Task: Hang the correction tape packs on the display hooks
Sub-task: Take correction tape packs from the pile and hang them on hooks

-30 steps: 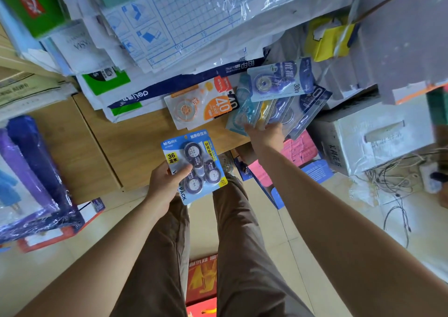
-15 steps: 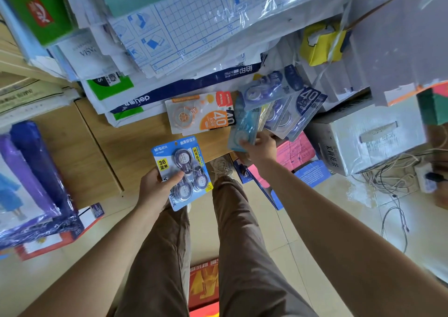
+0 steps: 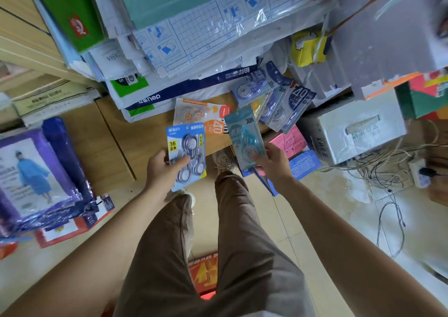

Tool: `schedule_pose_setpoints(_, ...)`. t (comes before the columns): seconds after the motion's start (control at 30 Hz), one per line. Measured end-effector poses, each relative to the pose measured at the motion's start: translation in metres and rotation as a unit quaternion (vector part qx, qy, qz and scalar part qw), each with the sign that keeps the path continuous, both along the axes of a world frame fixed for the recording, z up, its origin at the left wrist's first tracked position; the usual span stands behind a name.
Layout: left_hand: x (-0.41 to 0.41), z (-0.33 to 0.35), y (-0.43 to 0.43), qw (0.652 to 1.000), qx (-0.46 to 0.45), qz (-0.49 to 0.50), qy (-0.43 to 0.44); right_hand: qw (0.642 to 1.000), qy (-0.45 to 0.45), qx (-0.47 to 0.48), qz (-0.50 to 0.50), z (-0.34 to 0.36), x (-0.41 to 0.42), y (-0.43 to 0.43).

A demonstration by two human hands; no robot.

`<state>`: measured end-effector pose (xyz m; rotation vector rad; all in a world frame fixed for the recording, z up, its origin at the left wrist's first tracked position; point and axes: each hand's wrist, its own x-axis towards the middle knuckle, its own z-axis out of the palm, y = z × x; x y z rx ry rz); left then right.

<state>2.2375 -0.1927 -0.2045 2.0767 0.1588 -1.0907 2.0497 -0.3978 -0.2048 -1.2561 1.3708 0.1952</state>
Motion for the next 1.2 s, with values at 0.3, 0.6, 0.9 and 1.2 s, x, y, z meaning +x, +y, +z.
schedule_pose_setpoints(0.3,0.058,0.155,-0.016,0.979,-0.048,-0.098,-0.171,0.965,-0.077,-0.211,0.139,0.158,0.045,-0.019)
schedule_pose_setpoints(0.6,0.091,0.283,-0.001,0.945,-0.13,-0.075,-0.291,0.917,-0.226,-0.306,0.12,0.307,0.074,-0.017)
schedule_pose_setpoints(0.9,0.128,0.439,0.001,0.888,-0.246,-0.036,-0.386,0.844,-0.371,-0.367,0.123,0.412,0.119,-0.011)
schedule_pose_setpoints(1.2,0.149,0.583,-0.004,0.755,-0.334,-0.026,-0.564,0.74,-0.48,-0.457,0.112,0.538,0.169,-0.028)
